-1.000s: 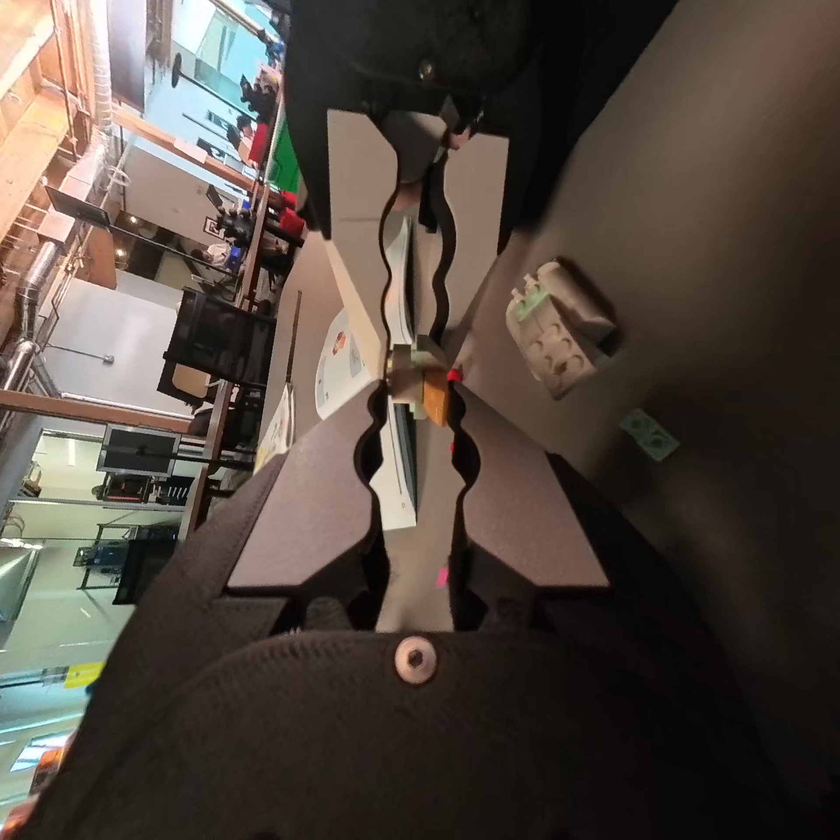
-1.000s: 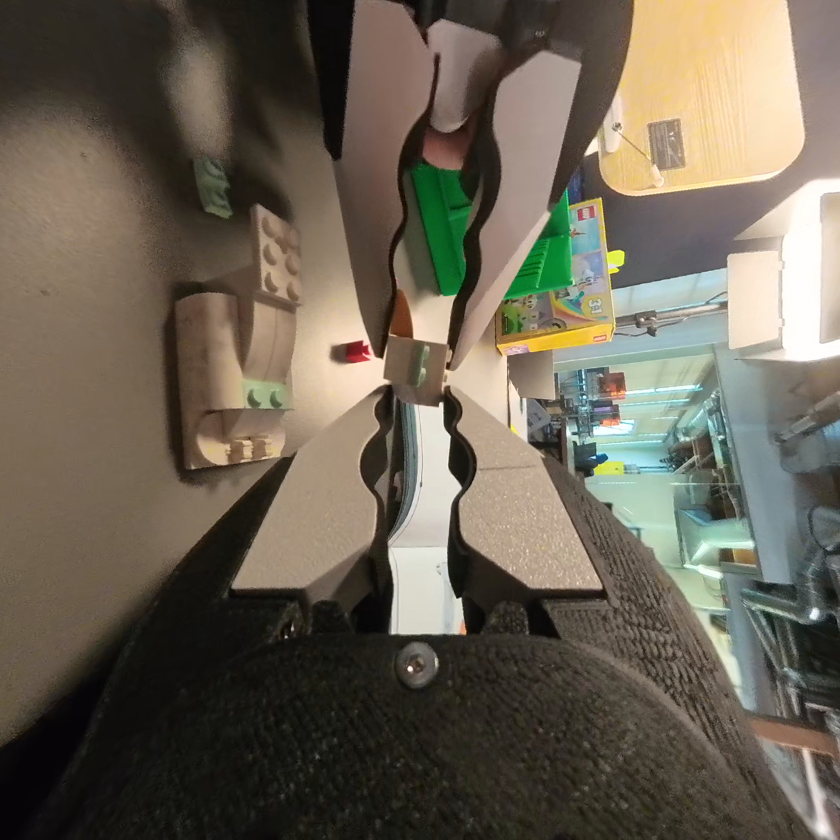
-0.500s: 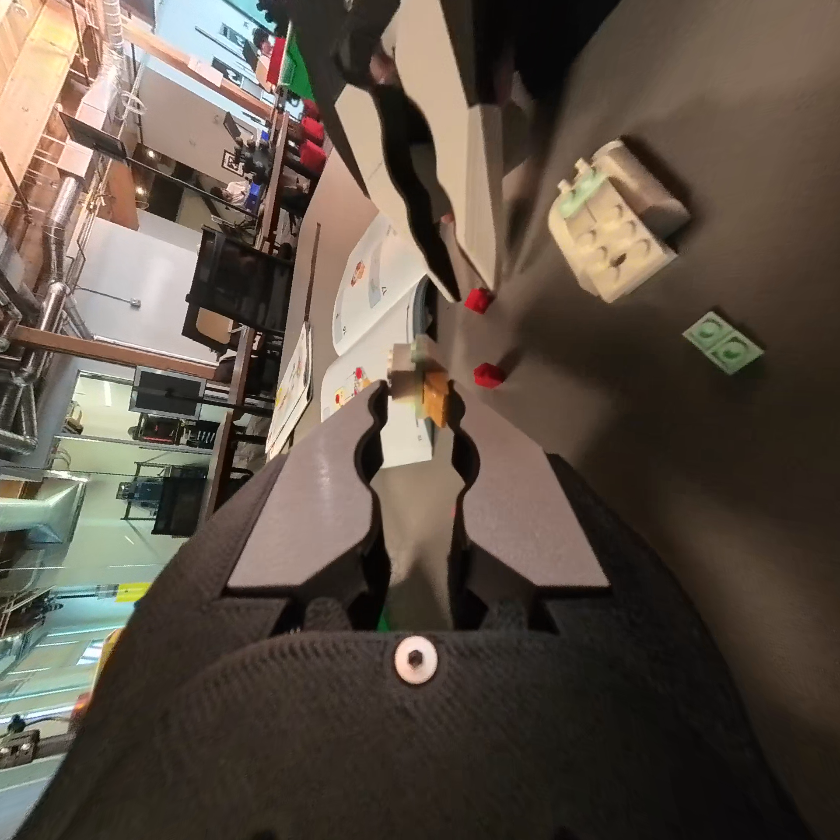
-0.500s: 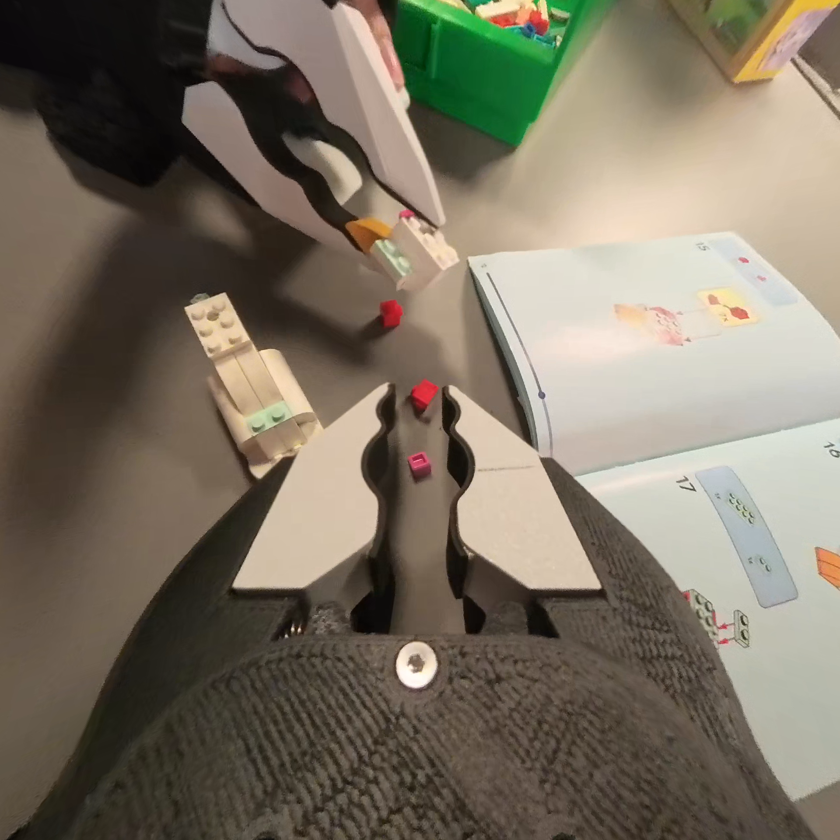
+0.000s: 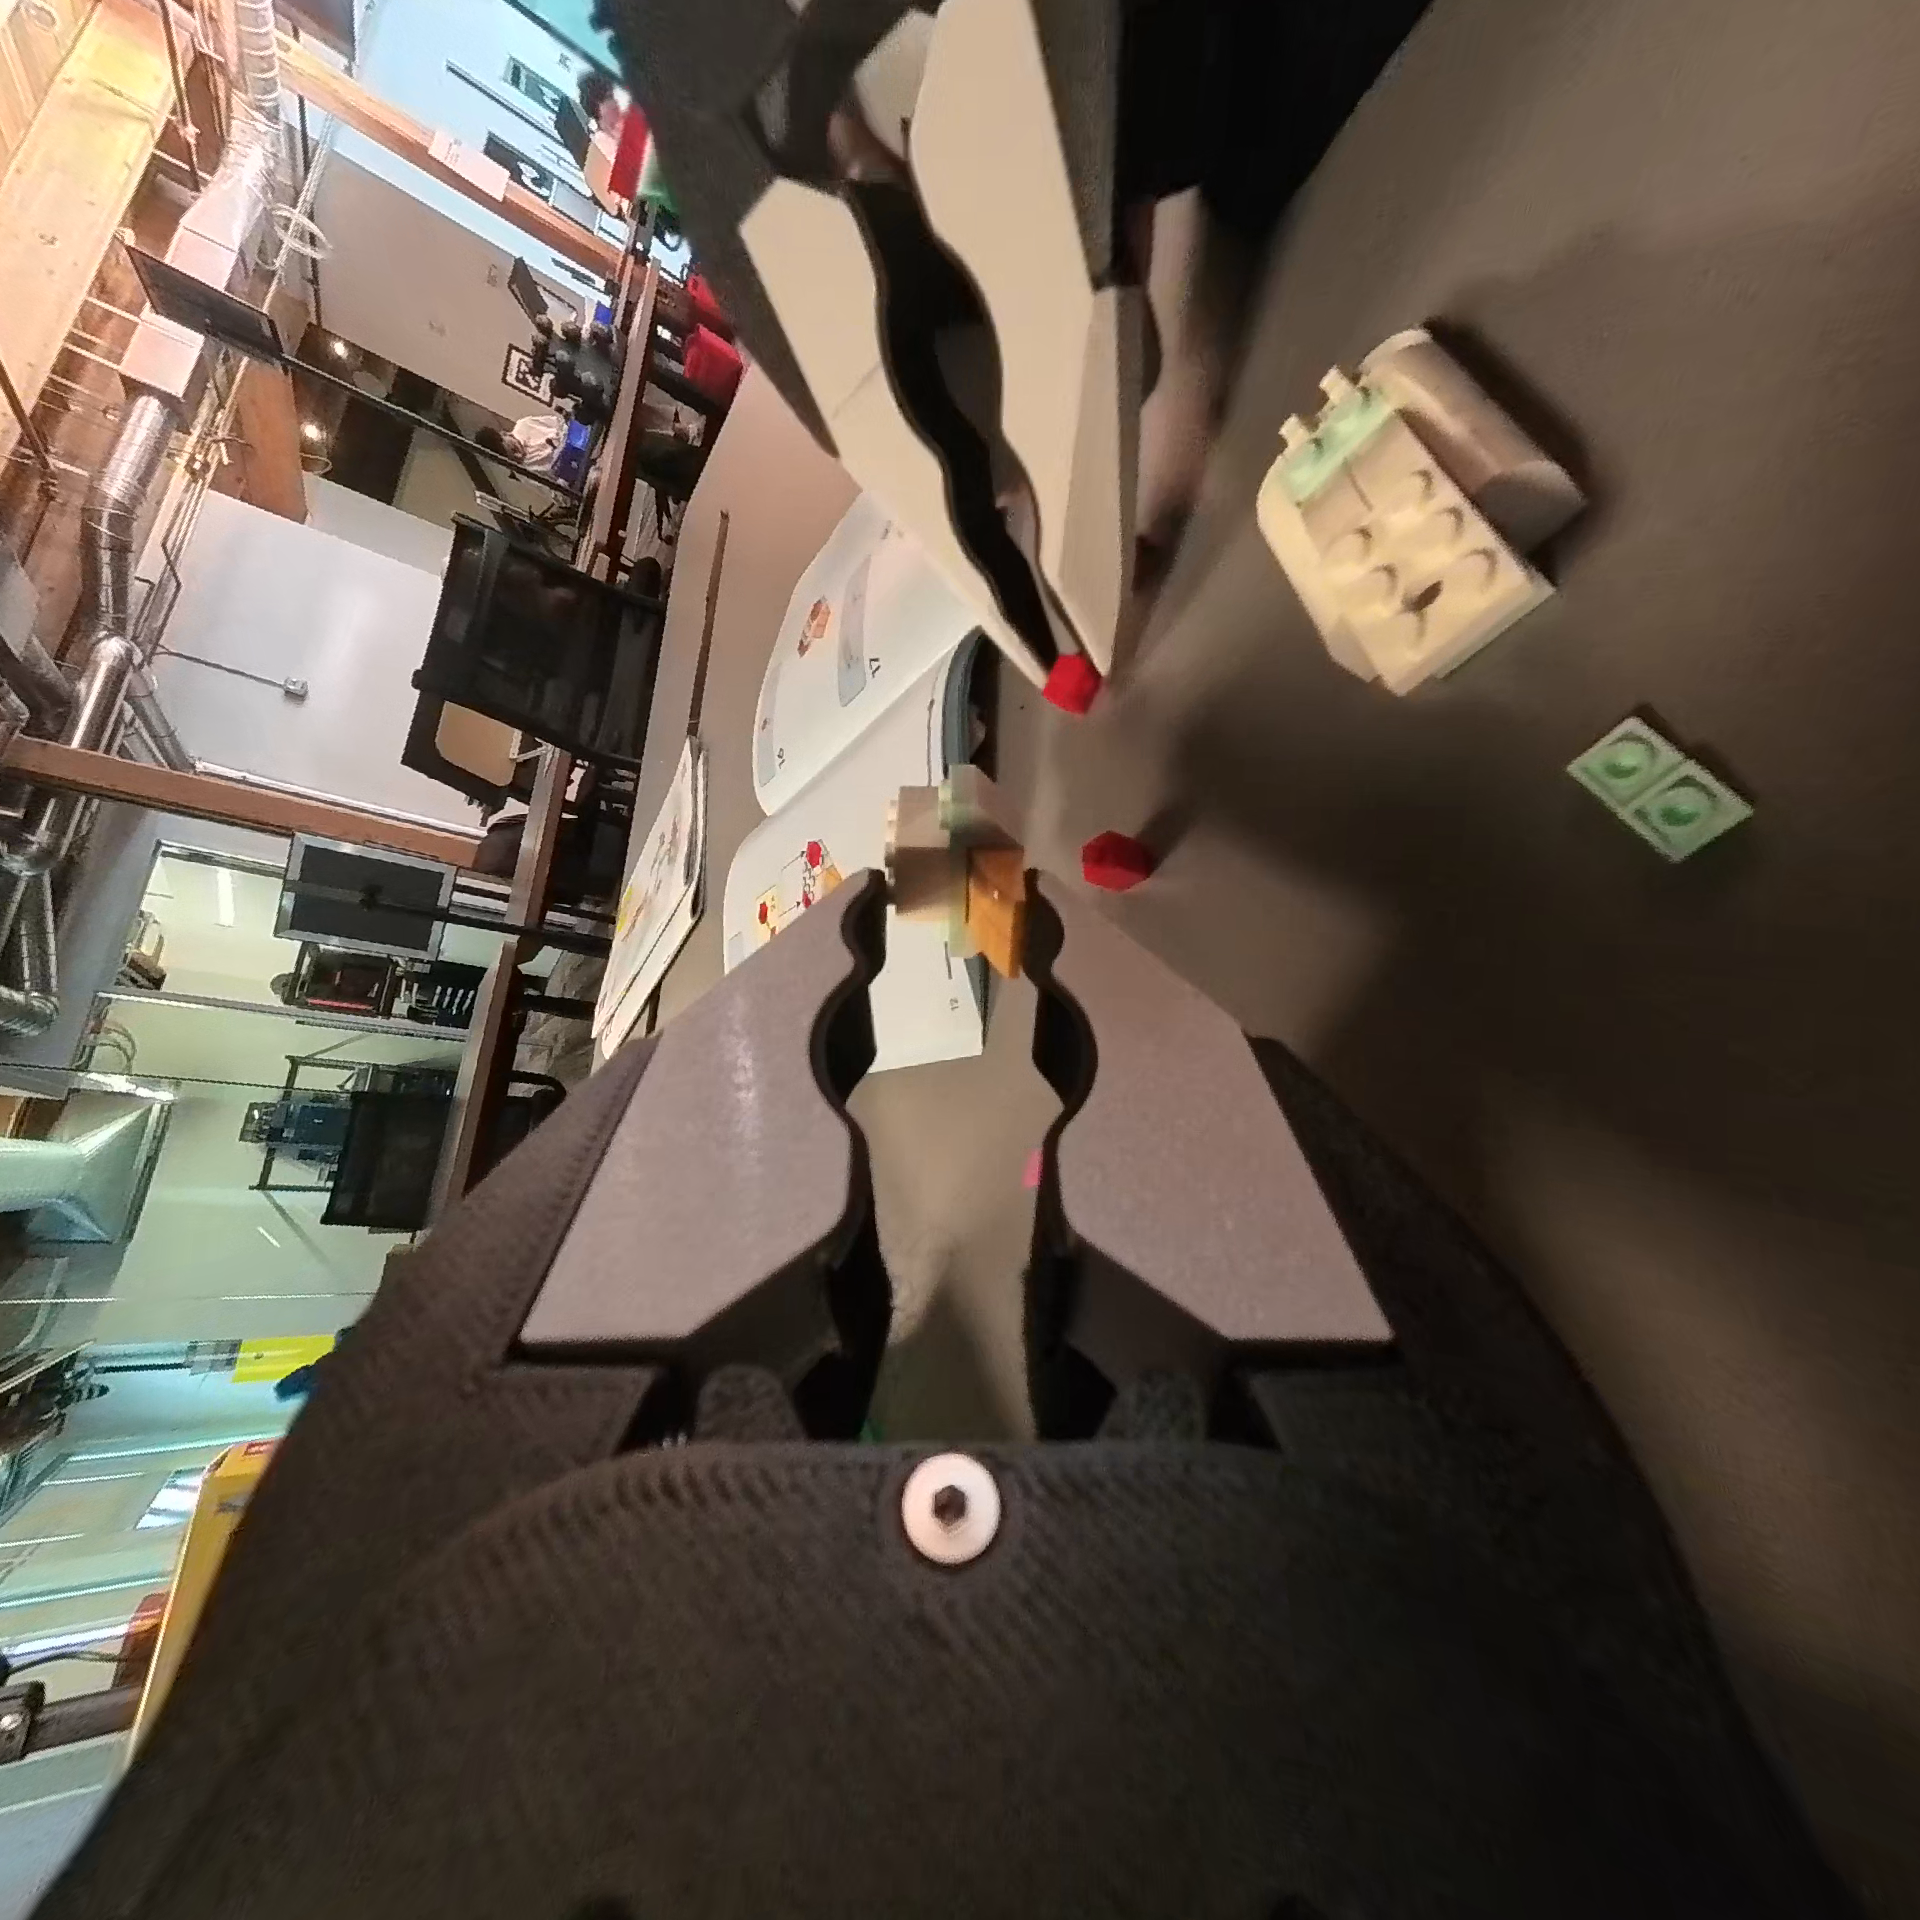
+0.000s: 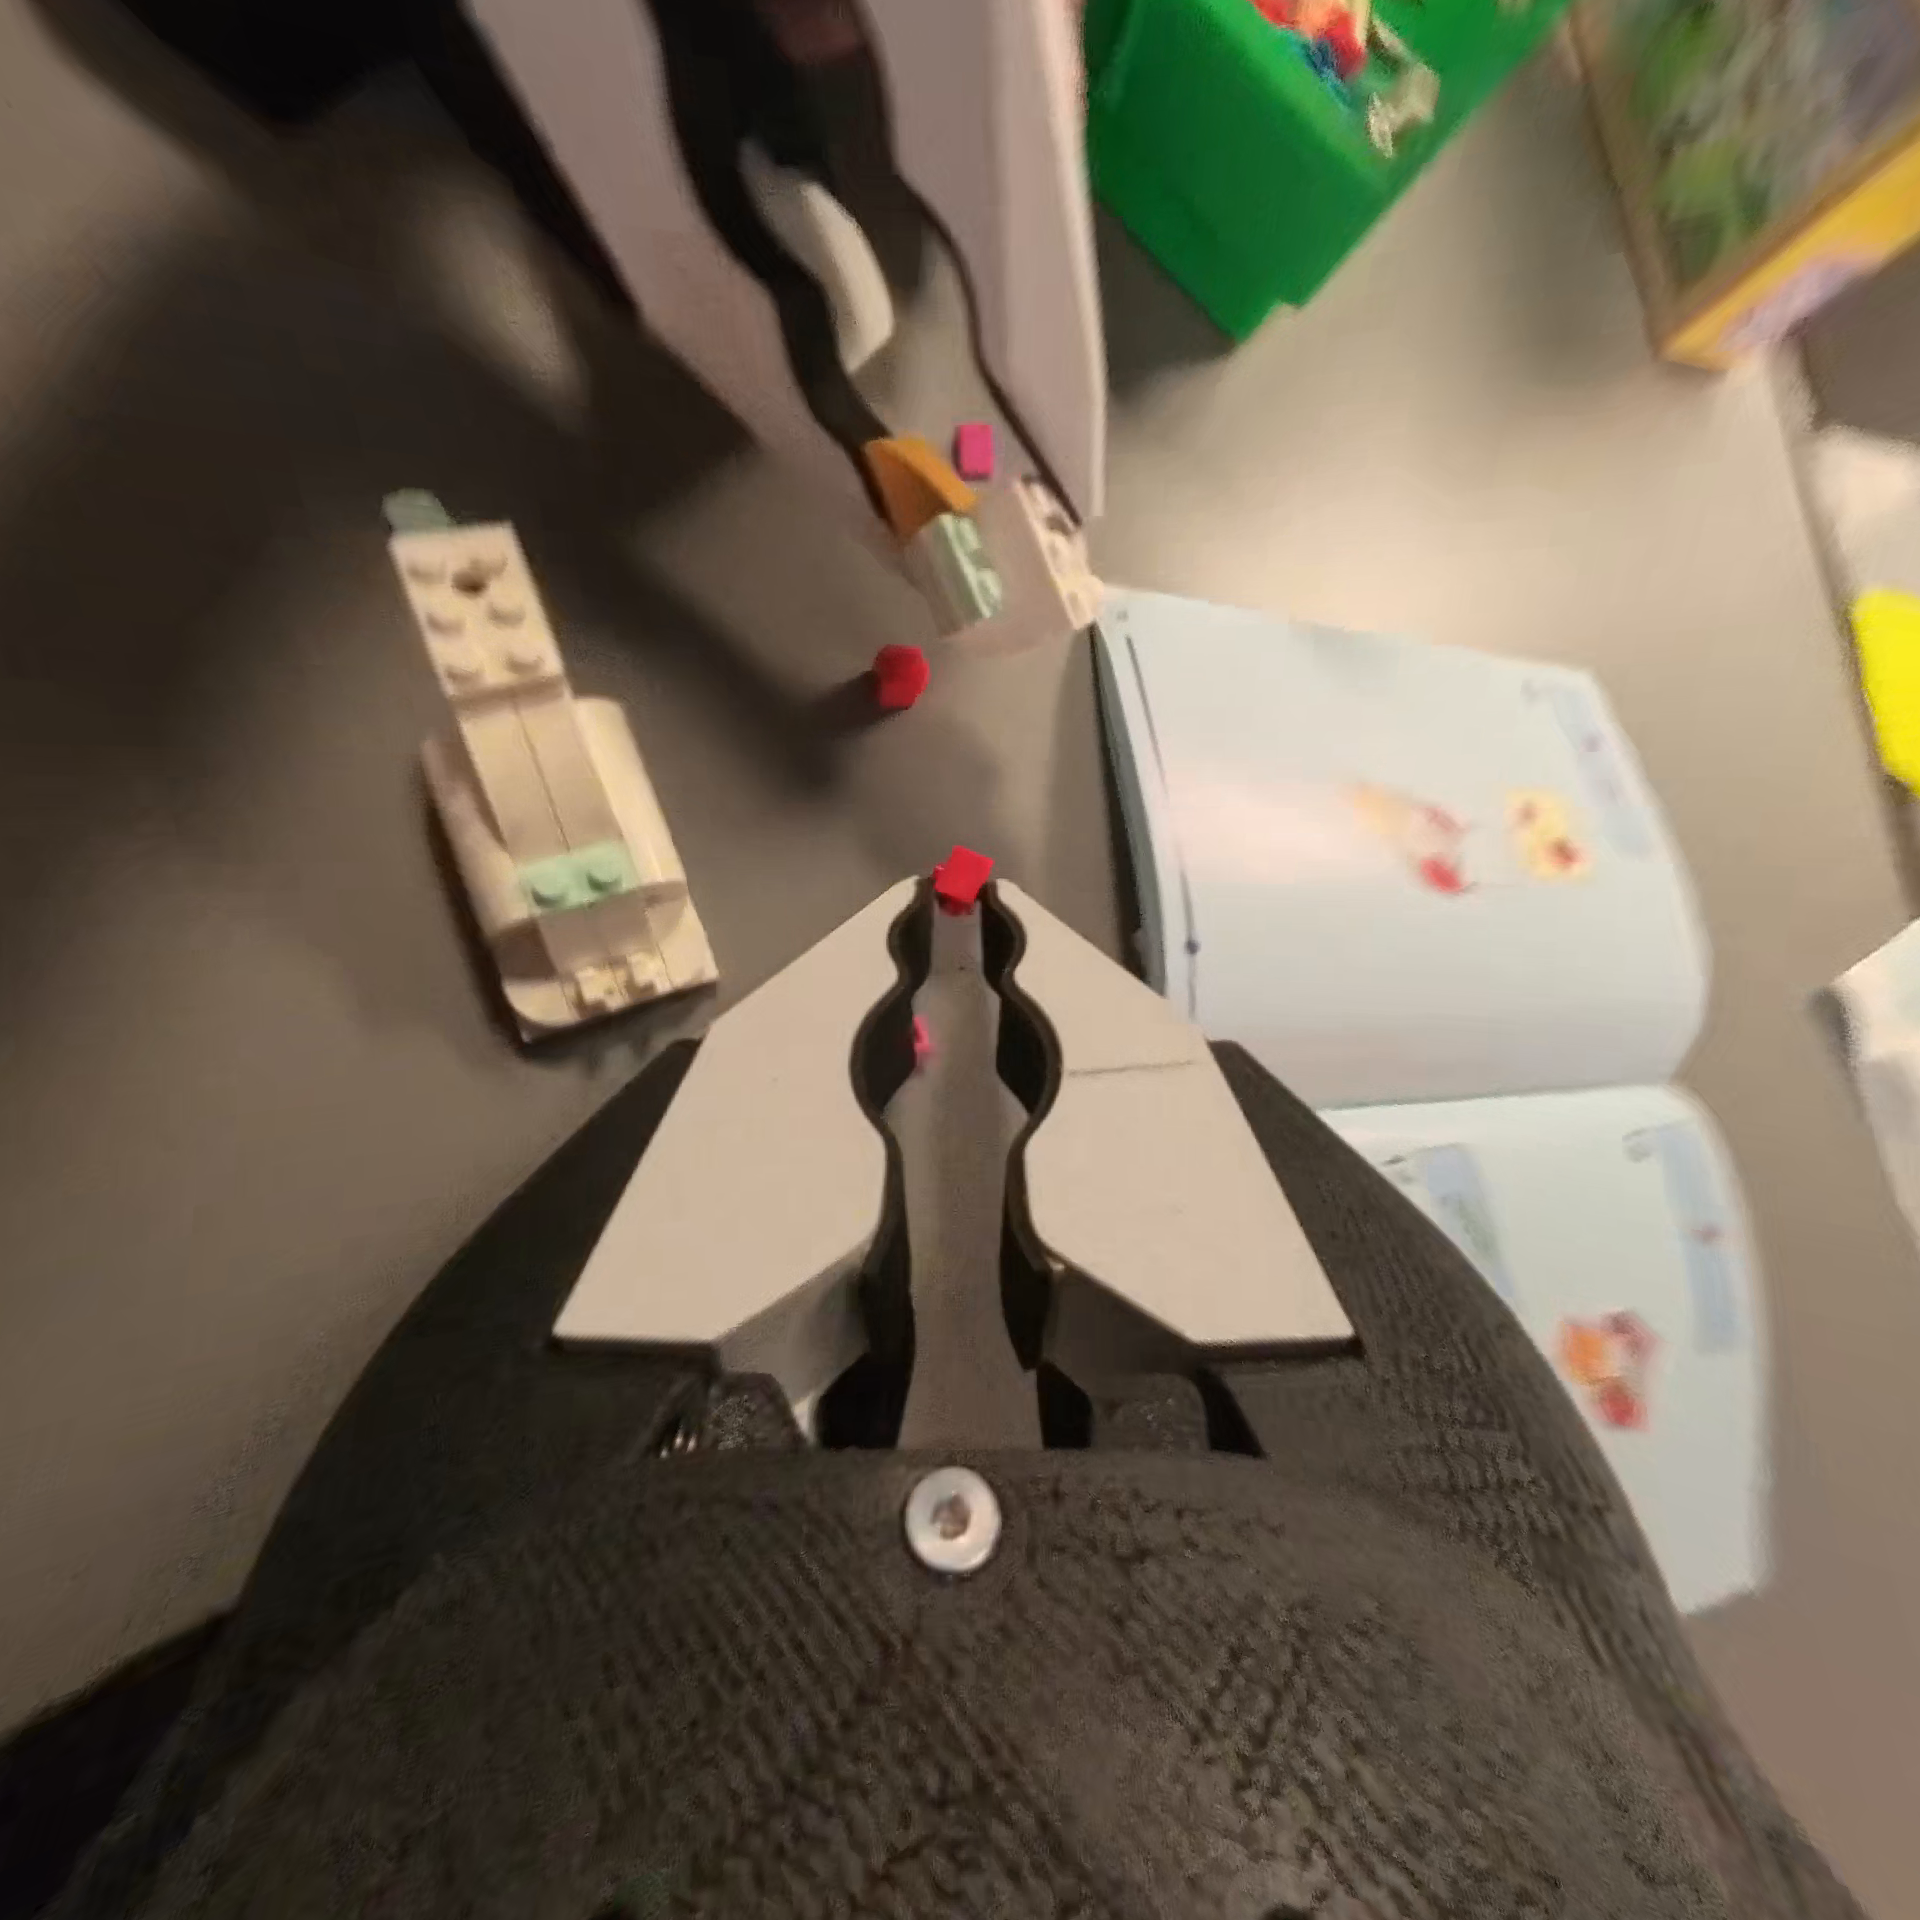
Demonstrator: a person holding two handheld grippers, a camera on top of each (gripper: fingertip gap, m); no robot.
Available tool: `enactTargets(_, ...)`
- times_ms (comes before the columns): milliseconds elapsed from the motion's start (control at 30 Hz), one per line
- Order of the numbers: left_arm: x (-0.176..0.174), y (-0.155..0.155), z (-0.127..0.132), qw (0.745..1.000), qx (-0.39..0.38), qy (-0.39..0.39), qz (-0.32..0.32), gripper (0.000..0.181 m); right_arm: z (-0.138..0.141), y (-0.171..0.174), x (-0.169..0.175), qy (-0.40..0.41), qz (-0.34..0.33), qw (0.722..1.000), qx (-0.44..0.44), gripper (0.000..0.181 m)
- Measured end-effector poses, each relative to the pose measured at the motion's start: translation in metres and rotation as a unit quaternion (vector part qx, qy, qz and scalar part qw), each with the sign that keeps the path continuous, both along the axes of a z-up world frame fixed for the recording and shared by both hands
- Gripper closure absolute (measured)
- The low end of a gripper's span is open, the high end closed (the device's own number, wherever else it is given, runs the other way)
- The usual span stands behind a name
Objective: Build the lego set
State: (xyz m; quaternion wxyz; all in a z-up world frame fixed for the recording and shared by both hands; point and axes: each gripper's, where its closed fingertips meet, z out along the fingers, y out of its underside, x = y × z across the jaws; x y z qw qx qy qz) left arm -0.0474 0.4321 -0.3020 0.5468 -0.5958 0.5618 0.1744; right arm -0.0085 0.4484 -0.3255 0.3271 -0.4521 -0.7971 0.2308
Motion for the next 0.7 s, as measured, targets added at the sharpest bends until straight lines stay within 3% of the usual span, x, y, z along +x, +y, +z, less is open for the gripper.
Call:
enactTargets(33, 0.001, -0.001, 0.001, 1.0, -0.002, -0.005, -0.003, 0.157, 0.004, 0.001, 0.0, 0.003, 0.028, 0.998, 0.048, 0.174)
enactTargets(100, 0.006, -0.005, 0.001, 0.999, -0.016, -0.025, -0.021, 0.157, 0.014, 0.002, 0.001, 0.007, 0.1, 0.982, 0.162, 0.174)
enactTargets(267, 0.01, -0.008, 0.001, 0.996, -0.056, -0.064, -0.033, 0.157, 0.022, 0.002, 0.007, -0.048, 0.248, 0.9, 0.355, 0.175)
enactTargets(400, 0.011, -0.009, -0.003, 0.994, -0.077, -0.071, -0.033, 0.157, 0.011, 0.007, 0.013, -0.104, 0.389, 0.764, 0.504, 0.174)
enactTargets(533, 0.014, -0.011, -0.005, 0.994, -0.082, -0.067, -0.037, 0.157, 0.004, 0.008, 0.019, -0.148, 0.526, 0.611, 0.573, 0.174)
enactTargets(700, 0.013, -0.011, -0.006, 0.995, -0.079, -0.058, -0.034, 0.157, 0.003, 0.018, 0.003, -0.175, 0.605, 0.447, 0.635, 0.174)
